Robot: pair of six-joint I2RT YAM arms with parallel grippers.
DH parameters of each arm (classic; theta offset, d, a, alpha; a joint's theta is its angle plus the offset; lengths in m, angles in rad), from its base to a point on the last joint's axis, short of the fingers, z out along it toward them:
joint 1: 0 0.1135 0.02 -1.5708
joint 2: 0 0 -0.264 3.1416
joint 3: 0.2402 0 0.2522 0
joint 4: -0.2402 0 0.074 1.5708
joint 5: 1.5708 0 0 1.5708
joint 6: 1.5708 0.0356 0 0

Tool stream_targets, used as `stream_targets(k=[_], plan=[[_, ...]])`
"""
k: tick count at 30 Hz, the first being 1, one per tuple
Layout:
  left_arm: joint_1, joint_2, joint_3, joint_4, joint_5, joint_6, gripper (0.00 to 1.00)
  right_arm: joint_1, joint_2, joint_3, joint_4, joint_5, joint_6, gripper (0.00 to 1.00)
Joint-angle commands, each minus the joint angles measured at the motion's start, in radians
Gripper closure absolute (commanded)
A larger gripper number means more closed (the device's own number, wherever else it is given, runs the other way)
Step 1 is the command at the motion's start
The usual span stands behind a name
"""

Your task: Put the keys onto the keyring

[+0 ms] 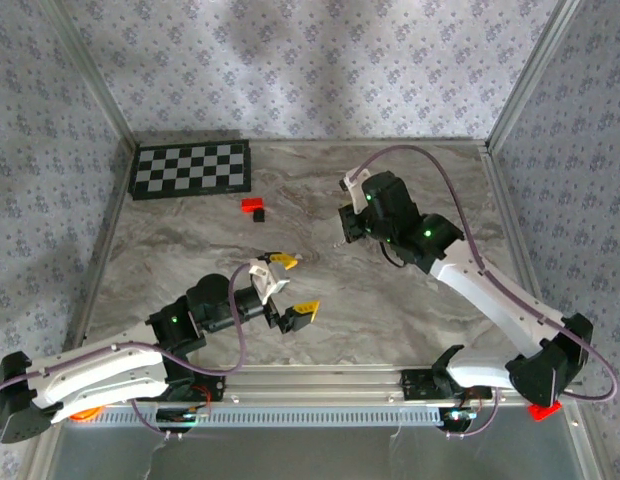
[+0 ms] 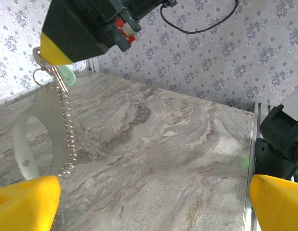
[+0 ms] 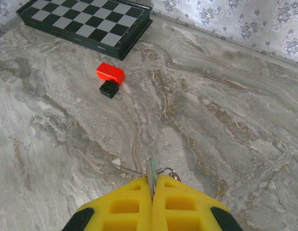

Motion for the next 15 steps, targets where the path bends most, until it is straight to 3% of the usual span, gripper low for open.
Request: stream_targets(k=[1,15], plan=[[0.007,-0.006,-0.003,0.045,0.013,-0.013,0.01,-0.031,0.021,0.056,0.052,-0.033,0.018,1.00],[0.016,0.028,0.001,0.018,-0.013,0.011,0.00,-0.128,0.177,0.151,0.085,-0.073,0.061,1.00]])
